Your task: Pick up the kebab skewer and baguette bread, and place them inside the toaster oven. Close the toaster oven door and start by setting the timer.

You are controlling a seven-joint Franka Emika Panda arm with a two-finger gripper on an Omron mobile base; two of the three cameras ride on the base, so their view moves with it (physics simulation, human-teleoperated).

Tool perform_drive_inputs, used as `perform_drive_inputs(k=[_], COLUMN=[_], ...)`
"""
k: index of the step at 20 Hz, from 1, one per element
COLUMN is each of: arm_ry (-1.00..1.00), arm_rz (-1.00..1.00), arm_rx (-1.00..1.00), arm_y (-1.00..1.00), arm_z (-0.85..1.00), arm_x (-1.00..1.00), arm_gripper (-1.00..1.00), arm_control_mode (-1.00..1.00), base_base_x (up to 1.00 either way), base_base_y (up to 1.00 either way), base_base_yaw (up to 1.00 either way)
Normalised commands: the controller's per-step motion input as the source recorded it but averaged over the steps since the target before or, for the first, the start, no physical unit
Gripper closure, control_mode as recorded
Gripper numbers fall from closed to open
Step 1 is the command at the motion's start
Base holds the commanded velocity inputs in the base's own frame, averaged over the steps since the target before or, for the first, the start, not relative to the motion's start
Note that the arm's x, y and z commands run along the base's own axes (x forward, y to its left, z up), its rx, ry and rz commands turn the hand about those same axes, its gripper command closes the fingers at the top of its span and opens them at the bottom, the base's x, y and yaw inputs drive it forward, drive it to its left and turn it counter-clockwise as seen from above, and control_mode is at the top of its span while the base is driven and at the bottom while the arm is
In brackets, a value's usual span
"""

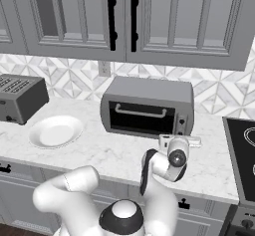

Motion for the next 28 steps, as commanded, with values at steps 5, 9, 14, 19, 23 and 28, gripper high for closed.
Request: perform_drive_inputs(k=[5,9,14,19,23,28], arm_ry=[-0.05,-0.02,-0.01,0.00,0.00,0.00], arm_rz=[0.00,0.00,0.00,0.00,0.00,0.00], arm_rx=[-0.02,-0.03,-0.03,-0.03,-0.01,-0.01], arm_y=[0.00,0.00,0.00,0.00,0.00,-0.02], arm_z=[0.00,0.00,-0.03,-0.13,-0.10,0.00], arm_x=[0.15,0.14,0.08,0.03,0.13,0.28], arm_gripper=[-1.00,-1.00,-1.00,-1.00,-1.00,-1.00], arm_control_mode=[-1.00,-1.00,-1.00,-1.00,-1.00,-1.00], base_base_x=[0.00,0.00,0.00,0.00,0.00,0.00], base_base_y=[0.00,0.00,0.00,0.00,0.00,0.00], base_base_yaw=[0.00,0.00,0.00,0.00,0.00,0.00])
